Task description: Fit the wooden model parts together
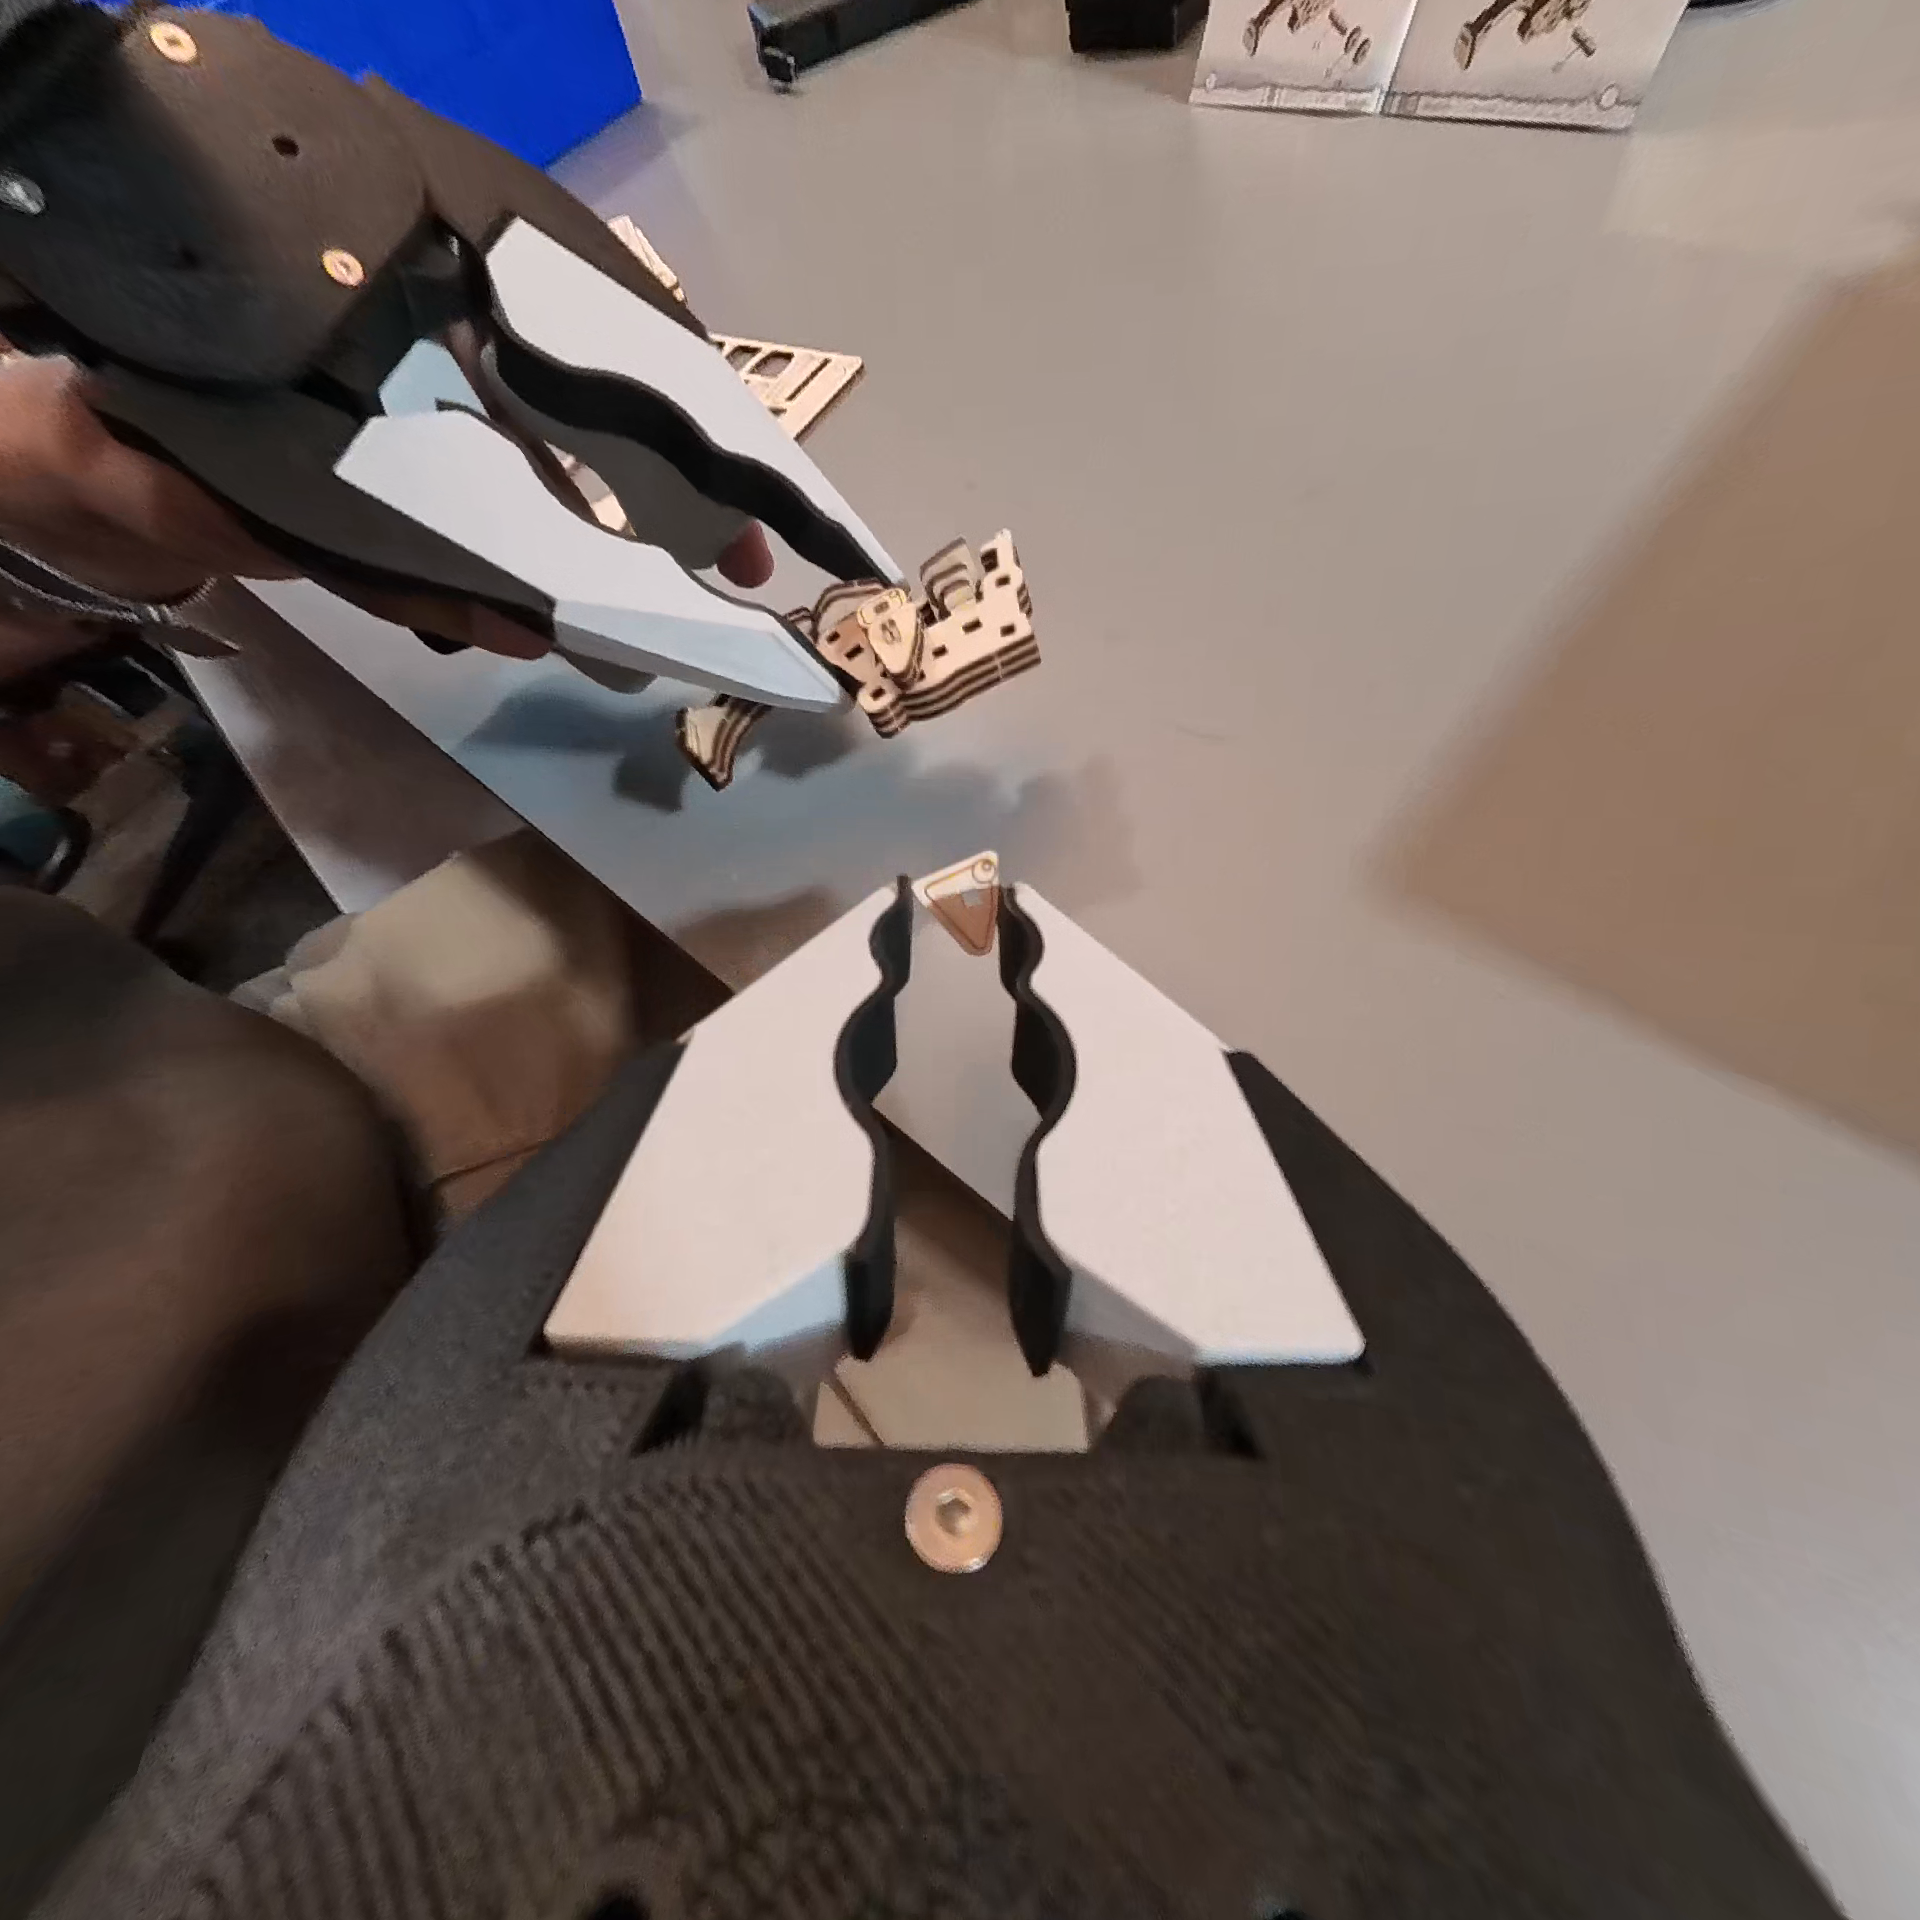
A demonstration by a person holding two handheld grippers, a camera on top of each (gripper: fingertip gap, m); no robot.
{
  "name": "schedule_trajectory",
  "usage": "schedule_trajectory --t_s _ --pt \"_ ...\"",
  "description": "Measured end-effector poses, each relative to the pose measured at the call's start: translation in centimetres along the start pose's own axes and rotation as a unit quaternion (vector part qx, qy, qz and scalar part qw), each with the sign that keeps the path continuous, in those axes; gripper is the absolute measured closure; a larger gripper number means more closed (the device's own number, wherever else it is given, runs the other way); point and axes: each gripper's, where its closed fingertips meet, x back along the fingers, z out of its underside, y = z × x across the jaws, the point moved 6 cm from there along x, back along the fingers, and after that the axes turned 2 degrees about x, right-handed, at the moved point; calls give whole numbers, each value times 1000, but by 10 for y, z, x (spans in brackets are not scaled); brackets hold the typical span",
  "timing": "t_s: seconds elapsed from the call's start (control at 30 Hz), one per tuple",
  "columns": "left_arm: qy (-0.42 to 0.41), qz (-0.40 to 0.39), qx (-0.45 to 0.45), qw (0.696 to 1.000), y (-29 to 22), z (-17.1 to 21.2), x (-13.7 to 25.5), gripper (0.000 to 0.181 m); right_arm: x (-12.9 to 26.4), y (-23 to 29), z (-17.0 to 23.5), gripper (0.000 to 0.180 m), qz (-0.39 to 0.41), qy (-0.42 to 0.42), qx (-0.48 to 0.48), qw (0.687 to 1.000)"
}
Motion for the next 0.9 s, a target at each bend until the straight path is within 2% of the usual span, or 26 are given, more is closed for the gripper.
schedule_trajectory --t_s 0.53,0.9 --pt "-5 -19 5 1000 2 5 7 156 -12 -8 12 165 95 130 93 983" --pt "-13 -30 9 999 4 6 12 156 -18 -10 14 165 89 138 83 983"
